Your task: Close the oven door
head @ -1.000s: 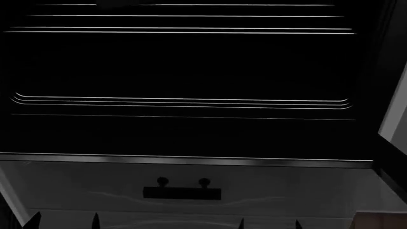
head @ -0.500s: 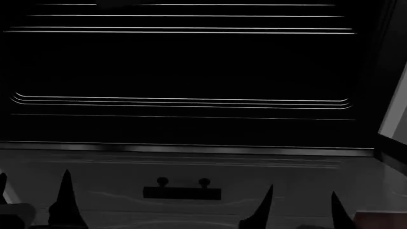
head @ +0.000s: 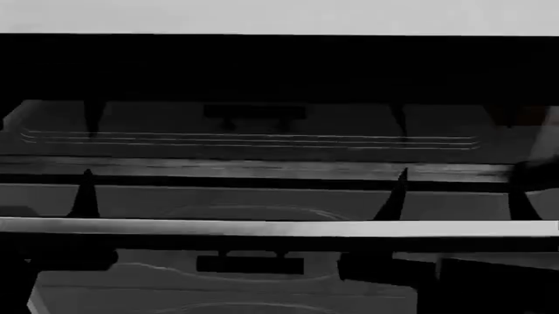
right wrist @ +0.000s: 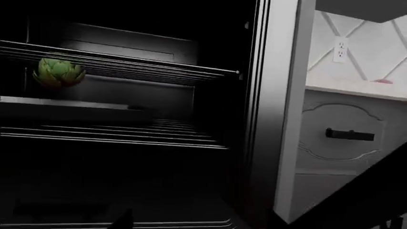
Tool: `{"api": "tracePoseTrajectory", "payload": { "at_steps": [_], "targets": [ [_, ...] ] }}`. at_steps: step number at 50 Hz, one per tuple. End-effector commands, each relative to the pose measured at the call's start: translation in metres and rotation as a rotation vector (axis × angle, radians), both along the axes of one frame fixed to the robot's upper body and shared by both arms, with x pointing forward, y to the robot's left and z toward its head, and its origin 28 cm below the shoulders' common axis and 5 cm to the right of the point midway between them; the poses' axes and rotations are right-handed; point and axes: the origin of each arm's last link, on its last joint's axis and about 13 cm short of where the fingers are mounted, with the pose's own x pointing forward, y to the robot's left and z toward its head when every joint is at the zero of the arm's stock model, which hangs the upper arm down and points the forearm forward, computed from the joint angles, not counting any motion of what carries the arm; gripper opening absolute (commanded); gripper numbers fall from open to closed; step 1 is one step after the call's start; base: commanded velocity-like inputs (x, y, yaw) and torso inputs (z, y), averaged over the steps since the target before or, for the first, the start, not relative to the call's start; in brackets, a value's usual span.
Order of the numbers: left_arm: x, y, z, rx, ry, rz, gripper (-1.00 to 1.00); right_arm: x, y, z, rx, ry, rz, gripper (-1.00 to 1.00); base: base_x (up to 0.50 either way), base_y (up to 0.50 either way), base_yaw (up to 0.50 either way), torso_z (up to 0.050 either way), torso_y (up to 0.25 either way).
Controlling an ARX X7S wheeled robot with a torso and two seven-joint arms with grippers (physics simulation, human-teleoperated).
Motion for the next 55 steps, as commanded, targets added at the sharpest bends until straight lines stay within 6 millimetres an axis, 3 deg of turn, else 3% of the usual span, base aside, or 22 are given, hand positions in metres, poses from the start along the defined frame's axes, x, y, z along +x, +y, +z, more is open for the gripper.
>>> {"api": "tracePoseTrajectory", "payload": {
  "at_steps": [1,10,20,29,42,51,55],
  "targets": [
    [0.005,-0.007,0.033,0.018,-0.049,-0.017,1.0,0.004,-0.004,0.037,-0.051,-0.074,-0.004,1.0,0.0,0.0,0.0,0.0,0.0],
    [0.027,-0.019,0.05,0.025,-0.043,-0.014,1.0,0.016,-0.012,0.067,-0.033,-0.051,0.005,1.0,0.0,0.0,0.0,0.0,0.0],
    [0.064,-0.018,0.107,0.022,-0.103,0.065,1.0,0.042,-0.016,0.101,0.059,-0.033,0.012,1.0,0.0,0.0,0.0,0.0,0.001],
    [0.089,-0.019,0.12,0.013,-0.055,0.081,1.0,0.066,-0.013,0.139,-0.02,-0.062,-0.014,1.0,0.0,0.0,0.0,0.0,0.0],
    [0.134,-0.017,0.154,0.083,-0.098,0.2,1.0,0.117,-0.001,0.18,-0.045,-0.04,-0.029,1.0,0.0,0.0,0.0,0.0,0.0],
    [0.166,-0.009,0.198,0.112,-0.117,0.24,1.0,0.153,-0.001,0.224,-0.025,-0.005,-0.026,1.0,0.0,0.0,0.0,0.0,0.0],
    [0.175,-0.012,0.209,0.104,-0.084,0.224,1.0,0.172,0.003,0.232,-0.02,0.032,-0.036,1.0,0.0,0.0,0.0,0.0,0.0]
  ]
}}
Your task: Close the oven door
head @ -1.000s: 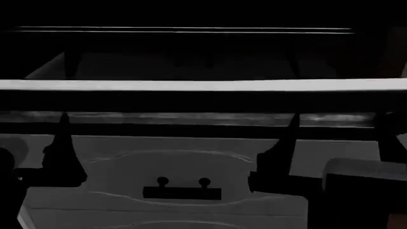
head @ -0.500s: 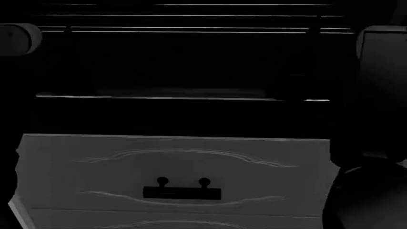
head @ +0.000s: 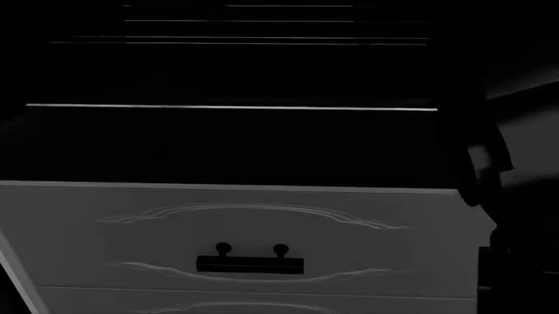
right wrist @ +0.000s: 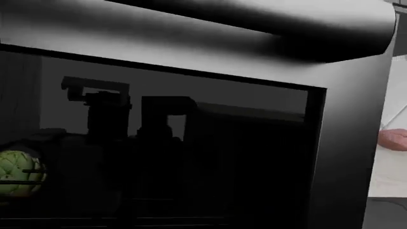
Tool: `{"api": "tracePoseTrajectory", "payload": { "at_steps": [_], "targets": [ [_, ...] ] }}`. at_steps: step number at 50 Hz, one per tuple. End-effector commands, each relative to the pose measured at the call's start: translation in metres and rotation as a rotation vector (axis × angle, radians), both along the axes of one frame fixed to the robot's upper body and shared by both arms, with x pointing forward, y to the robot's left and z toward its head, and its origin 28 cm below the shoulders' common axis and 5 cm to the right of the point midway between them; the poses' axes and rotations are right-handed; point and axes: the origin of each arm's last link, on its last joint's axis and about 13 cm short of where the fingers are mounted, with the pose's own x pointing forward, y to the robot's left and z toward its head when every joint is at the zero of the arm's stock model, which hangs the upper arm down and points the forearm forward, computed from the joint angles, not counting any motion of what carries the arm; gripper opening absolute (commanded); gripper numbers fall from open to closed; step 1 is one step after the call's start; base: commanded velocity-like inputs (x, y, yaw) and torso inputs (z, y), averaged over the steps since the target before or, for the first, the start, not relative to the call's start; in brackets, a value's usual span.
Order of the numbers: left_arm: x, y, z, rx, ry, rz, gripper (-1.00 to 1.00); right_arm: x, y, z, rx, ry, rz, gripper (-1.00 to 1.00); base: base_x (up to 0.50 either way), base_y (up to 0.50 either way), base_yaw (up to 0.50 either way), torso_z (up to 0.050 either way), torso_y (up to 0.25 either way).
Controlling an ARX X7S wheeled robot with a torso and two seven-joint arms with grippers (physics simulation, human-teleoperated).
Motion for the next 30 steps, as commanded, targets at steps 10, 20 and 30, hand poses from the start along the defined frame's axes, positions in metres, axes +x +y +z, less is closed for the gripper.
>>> {"api": "tracePoseTrajectory", "payload": {
  "at_steps": [10,20,30],
  "targets": [
    [0.046,-0.001,0.058,0.04,0.041,0.029,1.0,0.067,0.005,0.048,-0.039,0.127,-0.099,1.0,0.02,0.0,0.0,0.003,0.0],
    [0.047,0.002,0.044,0.084,0.206,0.102,1.0,0.061,0.006,0.046,-0.04,0.31,-0.135,1.0,0.05,0.0,0.0,0.005,-0.015],
    [0.04,0.004,0.059,0.089,0.256,0.108,1.0,0.059,0.011,0.043,-0.022,0.355,-0.149,1.0,0.05,0.0,0.0,0.004,-0.014]
  ]
}}
